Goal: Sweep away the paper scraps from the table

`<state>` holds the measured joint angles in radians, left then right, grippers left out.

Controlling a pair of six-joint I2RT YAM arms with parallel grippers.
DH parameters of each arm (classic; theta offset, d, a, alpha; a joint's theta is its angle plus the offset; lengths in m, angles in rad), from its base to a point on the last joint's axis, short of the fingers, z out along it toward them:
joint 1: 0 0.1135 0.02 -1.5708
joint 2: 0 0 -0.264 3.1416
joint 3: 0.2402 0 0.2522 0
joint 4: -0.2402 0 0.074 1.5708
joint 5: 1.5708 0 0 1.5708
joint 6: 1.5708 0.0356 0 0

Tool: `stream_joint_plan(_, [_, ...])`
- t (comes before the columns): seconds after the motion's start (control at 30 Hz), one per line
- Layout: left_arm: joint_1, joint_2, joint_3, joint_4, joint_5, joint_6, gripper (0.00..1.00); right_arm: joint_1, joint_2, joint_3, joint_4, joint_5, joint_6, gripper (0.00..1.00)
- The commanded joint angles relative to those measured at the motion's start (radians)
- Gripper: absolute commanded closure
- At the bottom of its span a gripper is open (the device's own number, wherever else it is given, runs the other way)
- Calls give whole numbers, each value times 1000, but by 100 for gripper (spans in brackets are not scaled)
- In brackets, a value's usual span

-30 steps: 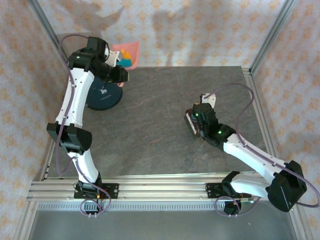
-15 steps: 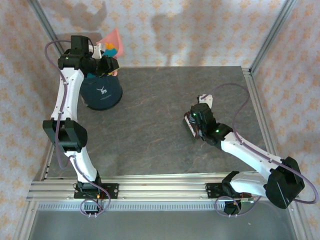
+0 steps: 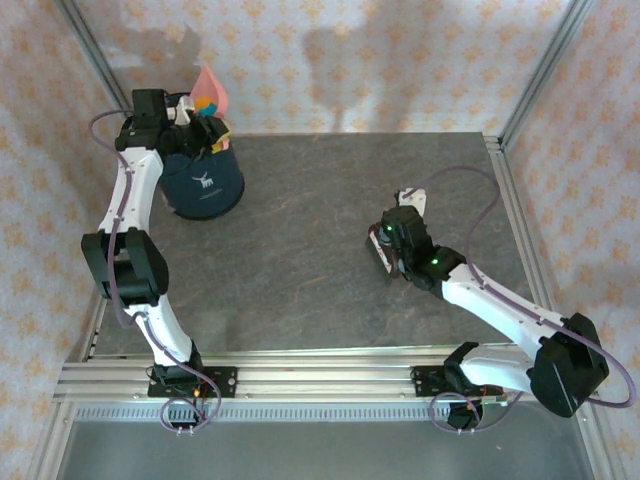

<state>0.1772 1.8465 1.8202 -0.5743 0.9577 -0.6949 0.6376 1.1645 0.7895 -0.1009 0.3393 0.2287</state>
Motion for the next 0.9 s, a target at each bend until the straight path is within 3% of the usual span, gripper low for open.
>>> stream_joint_plan(0.0, [12,-61,-25,132,45,-81,100,-8,11,27,4,5,13,100])
stream_joint_plan(0.5, [34,-117,-158,488,116,-375,100,-8,14,29,-1,1,22,100])
stream_joint_plan(0.87, [35,-154,-302,861,138,-677,100,-9,14,27,0,-5,31,100])
